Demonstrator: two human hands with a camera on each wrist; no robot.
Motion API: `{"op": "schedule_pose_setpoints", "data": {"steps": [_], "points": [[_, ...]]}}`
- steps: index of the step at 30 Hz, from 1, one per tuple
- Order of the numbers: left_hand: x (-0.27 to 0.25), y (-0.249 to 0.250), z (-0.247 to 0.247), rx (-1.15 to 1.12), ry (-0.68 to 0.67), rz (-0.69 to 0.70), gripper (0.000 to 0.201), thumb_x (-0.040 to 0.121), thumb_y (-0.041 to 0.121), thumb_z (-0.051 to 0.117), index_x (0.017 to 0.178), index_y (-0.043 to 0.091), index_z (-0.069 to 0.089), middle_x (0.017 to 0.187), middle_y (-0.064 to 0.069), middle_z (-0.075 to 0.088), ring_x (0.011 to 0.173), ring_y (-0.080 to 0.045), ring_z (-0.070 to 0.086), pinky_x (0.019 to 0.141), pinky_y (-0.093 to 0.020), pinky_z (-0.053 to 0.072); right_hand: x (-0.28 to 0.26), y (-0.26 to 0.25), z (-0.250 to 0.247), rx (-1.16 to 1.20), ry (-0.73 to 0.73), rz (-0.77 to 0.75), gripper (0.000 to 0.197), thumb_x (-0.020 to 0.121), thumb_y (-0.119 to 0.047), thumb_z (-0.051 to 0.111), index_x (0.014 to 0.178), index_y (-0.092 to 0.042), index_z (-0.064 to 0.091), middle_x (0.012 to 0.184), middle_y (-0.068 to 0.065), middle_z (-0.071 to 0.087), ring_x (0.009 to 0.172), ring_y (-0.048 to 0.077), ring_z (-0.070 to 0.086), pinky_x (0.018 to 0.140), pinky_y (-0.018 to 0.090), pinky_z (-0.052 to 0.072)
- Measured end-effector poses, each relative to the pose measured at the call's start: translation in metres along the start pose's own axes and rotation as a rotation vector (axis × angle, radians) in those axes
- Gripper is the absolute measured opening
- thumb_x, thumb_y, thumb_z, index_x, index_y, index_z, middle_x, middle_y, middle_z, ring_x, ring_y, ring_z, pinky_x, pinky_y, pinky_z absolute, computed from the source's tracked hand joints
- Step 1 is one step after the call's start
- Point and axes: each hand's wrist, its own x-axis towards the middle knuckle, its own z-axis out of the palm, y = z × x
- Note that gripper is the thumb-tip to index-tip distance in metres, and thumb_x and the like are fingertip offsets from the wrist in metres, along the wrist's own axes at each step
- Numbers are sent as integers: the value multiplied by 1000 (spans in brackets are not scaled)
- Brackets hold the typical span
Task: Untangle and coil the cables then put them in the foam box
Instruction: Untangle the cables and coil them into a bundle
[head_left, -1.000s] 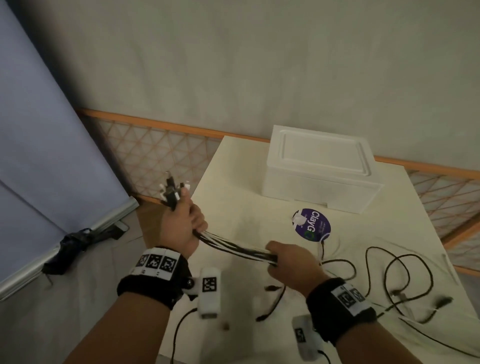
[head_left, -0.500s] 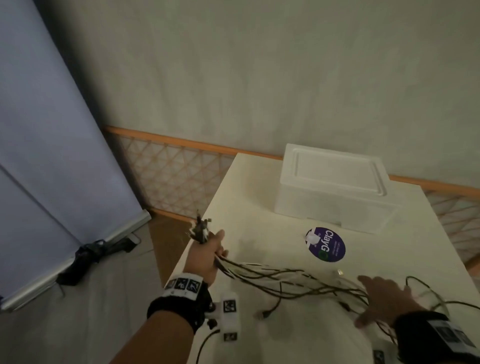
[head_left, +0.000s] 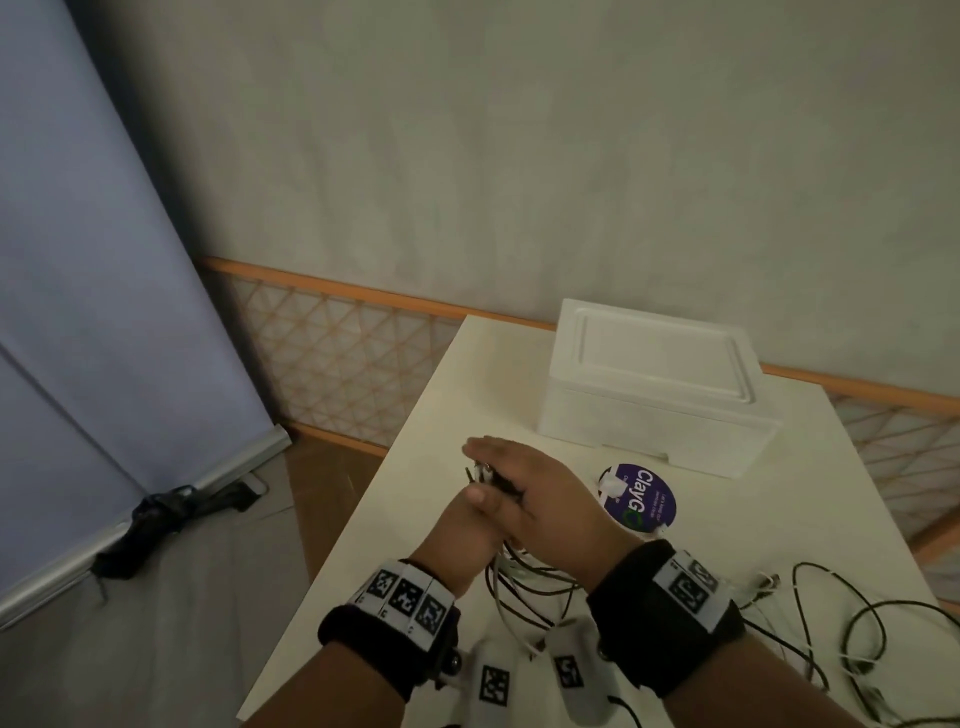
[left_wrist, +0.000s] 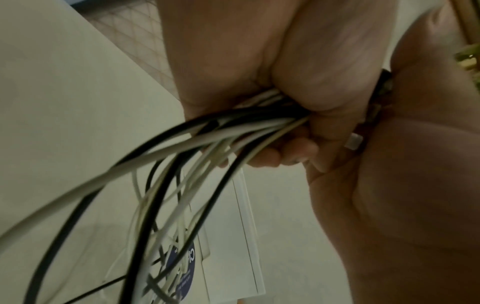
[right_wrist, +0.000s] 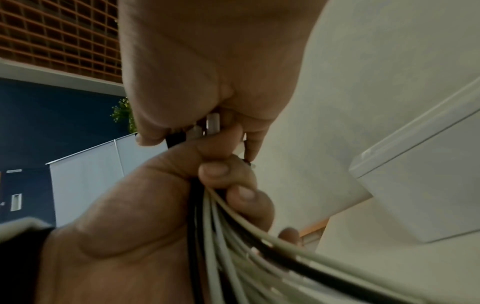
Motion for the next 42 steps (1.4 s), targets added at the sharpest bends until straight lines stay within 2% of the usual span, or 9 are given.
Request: {"op": "schedule_pose_setpoints", "data": {"steps": [3, 5, 8, 14, 20, 28, 34, 38, 42], "points": [[-5, -1, -3, -18, 1, 37, 33, 65, 53, 44, 92, 39, 55, 80, 19, 67, 84, 6, 62, 76, -10, 48, -4, 4, 4, 51, 23, 16, 76, 83, -75, 29, 133, -24, 53, 140, -7, 49, 132, -6, 31, 104, 3, 17], [-6, 1, -5, -44, -21, -3, 32, 69, 38, 54, 88, 17, 68, 83, -6, 72, 76, -14, 67, 71, -31, 54, -4, 4, 0, 109, 38, 24, 67, 83, -73, 34, 130, -30, 56, 142, -11, 45, 133, -9, 30, 105, 5, 21], [-4, 3, -5, -29, -95, -27, 28, 72, 15, 61, 87, -9, 62, 76, -30, 62, 63, -23, 61, 63, -33, 48, -4, 1, -7, 252, 103, 63, 49, 84, -69, 41, 118, -40, 60, 138, -14, 48, 128, -8, 38, 102, 9, 32], [-1, 8, -6, 4, -140, -41, 15, 66, 14, 61, 75, 2, 63, 67, -16, 63, 64, -24, 62, 60, -30, 49, 1, 0, 0, 101, 132, 84, 52, 78, -57, 49, 112, -24, 70, 122, -12, 62, 111, -17, 47, 93, 0, 30], [-4, 11, -14, 43, -199, -113, 11, 65, 16, 58, 59, 8, 61, 56, -1, 64, 58, -12, 61, 56, -19, 47, 7, 1, 8, -58, 168, -60, 38, 85, -35, 47, 101, -14, 75, 94, -2, 72, 97, 4, 55, 84, -2, 33], [6, 4, -18, 214, -168, -119, 30, 74, 1, 60, 49, 17, 61, 51, 8, 64, 53, 4, 57, 55, -7, 42, 18, 8, 6, -213, 117, -177, 26, 90, -19, 43, 76, -5, 60, 79, 3, 58, 74, 16, 52, 69, 34, 46], [5, 3, -17, 275, -123, -134, 35, 83, 2, 54, 51, 15, 56, 56, 6, 61, 50, 4, 55, 58, -17, 44, 16, 5, 1, -325, -182, -91, 62, 88, -47, 23, 120, -13, 64, 133, 0, 58, 125, 14, 49, 103, 15, 26], [2, 8, -16, 262, -138, -129, 24, 84, 9, 48, 64, 2, 59, 58, -4, 57, 59, -18, 55, 64, -28, 46, 11, 7, 1, -373, -190, -138, 62, 93, -55, 26, 135, -17, 51, 144, 4, 46, 136, 19, 39, 110, 25, 22], [0, 9, -12, 257, -156, -115, 21, 81, 10, 49, 62, 6, 57, 59, -3, 56, 67, -23, 57, 72, -39, 51, 10, 6, -1, -280, -203, -83, 46, 93, -48, 44, 123, -20, 63, 138, 1, 53, 131, 11, 44, 109, 28, 34]]}}
